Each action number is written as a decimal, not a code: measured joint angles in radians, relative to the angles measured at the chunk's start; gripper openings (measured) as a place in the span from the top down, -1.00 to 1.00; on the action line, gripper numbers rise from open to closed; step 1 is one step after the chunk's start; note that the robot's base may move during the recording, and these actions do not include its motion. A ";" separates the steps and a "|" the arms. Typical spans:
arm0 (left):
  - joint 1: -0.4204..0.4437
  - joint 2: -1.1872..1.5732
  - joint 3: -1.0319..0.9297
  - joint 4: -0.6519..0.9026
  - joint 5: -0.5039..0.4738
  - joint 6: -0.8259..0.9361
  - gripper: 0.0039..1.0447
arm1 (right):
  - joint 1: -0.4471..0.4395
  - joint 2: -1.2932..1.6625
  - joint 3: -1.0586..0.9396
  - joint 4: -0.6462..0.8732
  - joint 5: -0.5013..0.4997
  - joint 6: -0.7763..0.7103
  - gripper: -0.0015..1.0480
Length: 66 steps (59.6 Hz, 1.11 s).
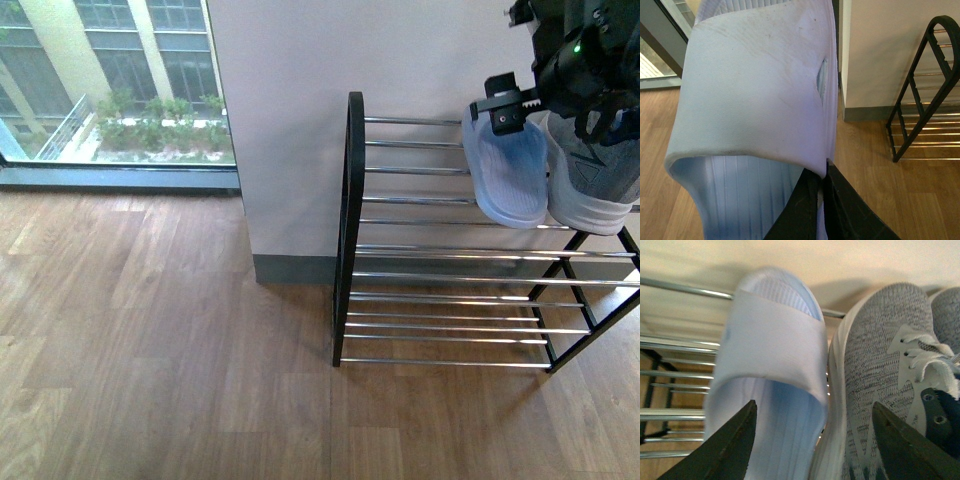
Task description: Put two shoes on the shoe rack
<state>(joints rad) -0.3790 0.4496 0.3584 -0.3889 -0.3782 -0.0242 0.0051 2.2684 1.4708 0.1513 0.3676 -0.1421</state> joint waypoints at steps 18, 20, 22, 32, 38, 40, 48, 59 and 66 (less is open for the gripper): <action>0.000 0.000 0.000 0.000 0.000 0.000 0.97 | 0.002 -0.314 -0.325 0.165 -0.180 0.071 -0.82; 0.000 0.000 0.000 0.000 0.000 0.000 0.97 | -0.002 -0.354 -0.366 0.197 -0.206 0.093 -0.82; 0.000 0.000 0.000 0.000 0.000 0.000 0.97 | -0.008 -0.396 -0.407 0.230 -0.232 0.115 -0.82; 0.000 0.000 0.000 0.000 0.000 0.000 0.97 | -0.053 -0.613 -0.589 0.347 -0.336 0.196 -0.82; 0.000 0.000 0.000 0.000 0.000 0.000 0.97 | -0.099 -0.741 -0.707 0.427 -0.401 0.214 -0.82; 0.000 0.000 0.000 0.000 0.000 0.000 0.97 | -0.119 -0.787 -0.750 0.446 -0.424 0.222 -0.82; 0.000 0.000 0.000 0.000 0.000 0.000 0.97 | -0.212 -0.953 -0.909 0.515 -0.509 0.274 -0.82; 0.000 0.000 0.000 0.000 0.000 0.000 0.97 | -0.276 -1.054 -1.022 0.582 -0.563 0.339 -0.82; 0.000 0.000 0.000 0.000 0.000 0.000 0.97 | -0.271 -1.064 -1.055 0.630 -0.612 0.278 -0.61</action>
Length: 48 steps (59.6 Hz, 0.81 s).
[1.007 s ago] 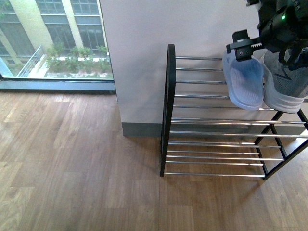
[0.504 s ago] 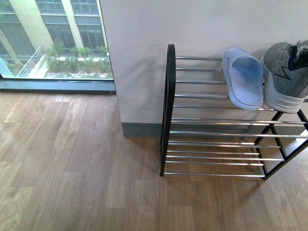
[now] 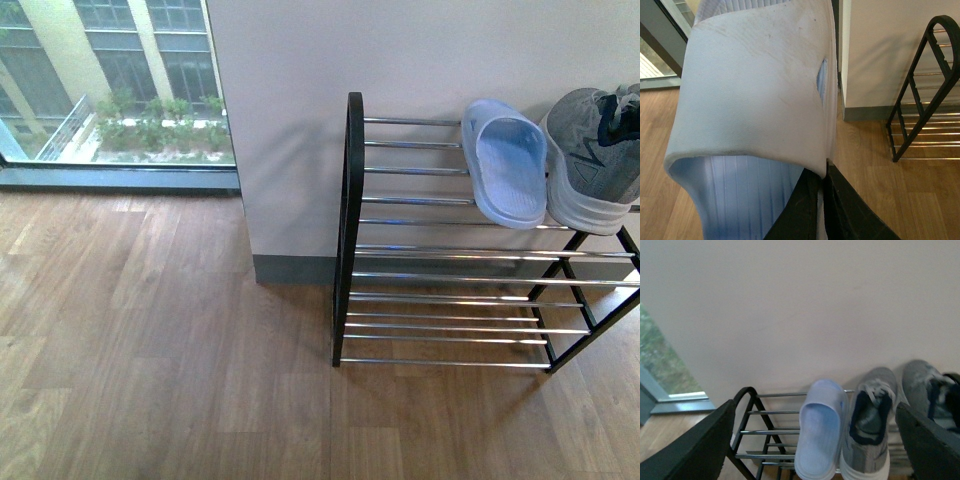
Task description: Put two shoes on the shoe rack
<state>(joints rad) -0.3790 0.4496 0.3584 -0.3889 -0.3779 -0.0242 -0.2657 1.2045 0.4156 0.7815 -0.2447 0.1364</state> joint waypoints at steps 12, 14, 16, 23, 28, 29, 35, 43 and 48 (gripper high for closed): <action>0.000 0.000 0.000 0.000 0.000 0.000 0.97 | 0.057 -0.108 -0.125 0.013 0.044 -0.104 -0.04; 0.000 0.000 0.000 0.000 0.000 0.000 0.97 | 0.066 -0.126 -0.143 0.013 0.054 -0.109 0.06; 0.000 0.000 0.000 0.000 0.000 0.000 0.97 | 0.076 -0.143 -0.161 0.013 0.064 -0.113 0.16; 0.000 0.000 0.000 0.000 0.000 0.000 0.97 | 0.108 -0.216 -0.216 0.002 0.094 -0.124 0.56; 0.000 0.000 0.000 0.000 0.000 0.000 0.97 | 0.128 -0.262 -0.248 -0.015 0.114 -0.127 0.83; 0.000 0.000 0.000 0.000 0.000 0.000 0.97 | 0.132 -0.275 -0.256 -0.020 0.117 -0.127 0.90; 0.000 0.000 0.000 0.000 0.000 0.000 0.97 | 0.151 -0.327 -0.285 -0.045 0.135 -0.131 0.97; 0.000 0.000 0.000 0.000 0.000 0.000 0.97 | 0.179 -0.413 -0.323 -0.093 0.164 -0.131 0.97; 0.000 0.000 0.000 0.000 0.000 0.000 0.97 | 0.238 -0.464 -0.341 -0.128 0.235 -0.131 0.97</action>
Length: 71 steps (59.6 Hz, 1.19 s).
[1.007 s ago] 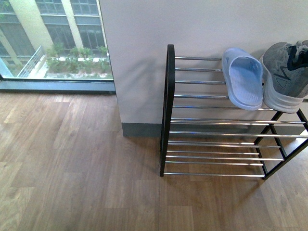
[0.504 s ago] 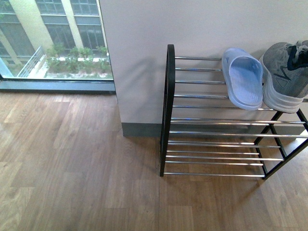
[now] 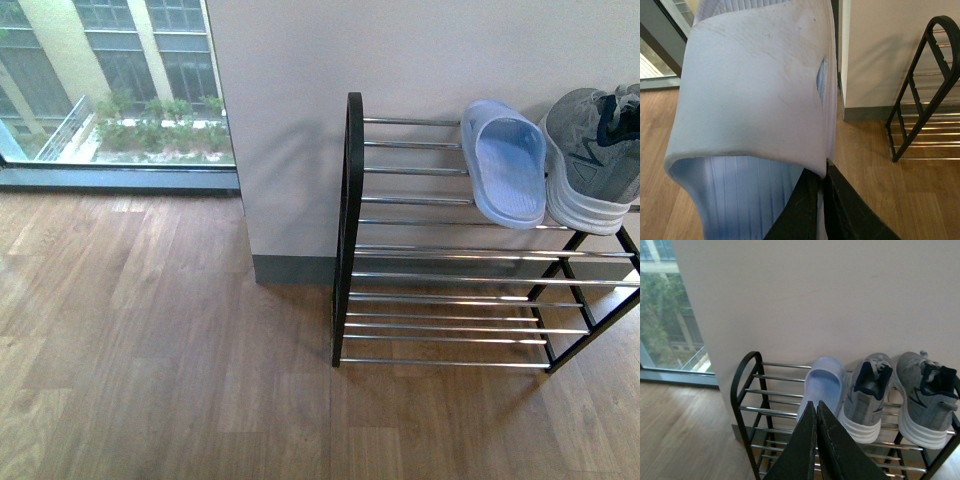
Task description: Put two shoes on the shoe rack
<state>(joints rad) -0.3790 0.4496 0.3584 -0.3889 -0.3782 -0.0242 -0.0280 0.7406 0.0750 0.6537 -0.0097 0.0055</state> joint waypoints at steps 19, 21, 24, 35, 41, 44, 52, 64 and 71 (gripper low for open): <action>0.000 0.000 0.000 0.000 0.001 0.000 0.97 | 0.024 -0.132 -0.056 -0.062 0.010 -0.002 0.97; 0.000 0.000 0.000 0.000 0.000 0.000 0.97 | 0.024 -0.156 -0.056 -0.083 0.010 -0.002 0.97; 0.000 0.000 0.000 0.000 0.000 0.000 0.97 | 0.024 -0.183 -0.056 -0.106 0.010 -0.002 0.97; 0.000 0.000 0.000 0.000 0.000 0.000 0.97 | 0.024 -0.278 -0.056 -0.194 0.010 -0.002 0.97; 0.000 0.000 0.000 0.000 0.000 0.000 0.97 | 0.024 -0.324 -0.056 -0.238 0.010 -0.002 0.97; 0.000 0.000 0.000 0.000 0.000 0.000 0.97 | 0.024 -0.343 -0.056 -0.256 0.010 -0.002 0.97; 0.000 0.000 0.000 0.000 0.000 0.000 0.97 | 0.024 -0.408 -0.056 -0.319 0.010 -0.002 0.97; 0.000 0.000 0.000 0.000 0.000 0.000 0.97 | 0.024 -0.472 -0.056 -0.381 0.010 -0.002 0.97; 0.000 0.000 0.000 0.000 0.000 0.000 0.97 | 0.024 -0.509 -0.056 -0.419 0.010 -0.002 0.97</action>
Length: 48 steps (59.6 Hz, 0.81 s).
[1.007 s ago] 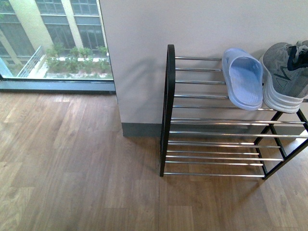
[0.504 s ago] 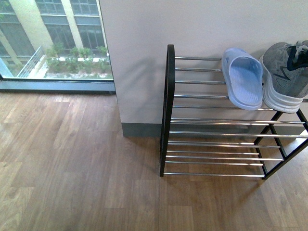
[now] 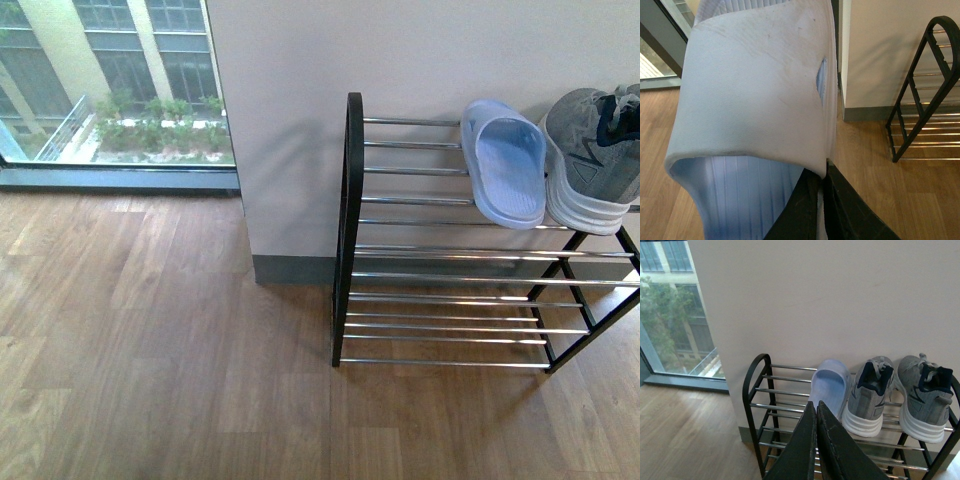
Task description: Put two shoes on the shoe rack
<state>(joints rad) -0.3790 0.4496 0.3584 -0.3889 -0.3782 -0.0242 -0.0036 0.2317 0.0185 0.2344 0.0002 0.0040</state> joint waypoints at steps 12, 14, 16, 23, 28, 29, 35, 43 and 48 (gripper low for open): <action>0.000 0.000 0.000 0.000 0.000 0.000 0.97 | 0.000 -0.111 0.000 -0.124 0.000 0.000 0.97; 0.000 0.000 0.000 0.000 0.000 0.000 0.97 | 0.000 -0.167 0.000 -0.202 0.001 0.000 0.97; 0.000 0.000 0.000 0.000 0.000 0.000 0.97 | 0.000 -0.197 0.000 -0.221 0.000 0.000 0.97; 0.000 0.000 0.000 0.000 0.001 0.000 0.97 | 0.000 -0.223 0.000 -0.231 0.001 -0.001 0.97; 0.000 0.000 0.000 0.000 0.000 0.000 0.97 | 0.001 -0.225 0.000 -0.231 0.000 0.000 0.97; 0.000 0.000 0.000 0.000 0.000 0.000 0.97 | 0.001 -0.225 0.000 -0.231 0.000 -0.001 0.97; 0.000 0.000 0.000 0.000 0.000 0.000 0.97 | 0.001 -0.225 0.000 -0.231 0.000 0.000 0.97; 0.000 0.000 0.000 0.000 0.000 0.000 0.97 | 0.002 -0.225 0.000 -0.231 0.000 0.000 0.97; 0.000 0.000 0.000 0.000 0.000 0.000 0.97 | 0.002 -0.225 0.000 -0.231 0.000 -0.001 0.64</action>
<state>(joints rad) -0.3790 0.4496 0.3584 -0.3889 -0.3782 -0.0242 -0.0021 0.0063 0.0189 0.0032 0.0006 0.0029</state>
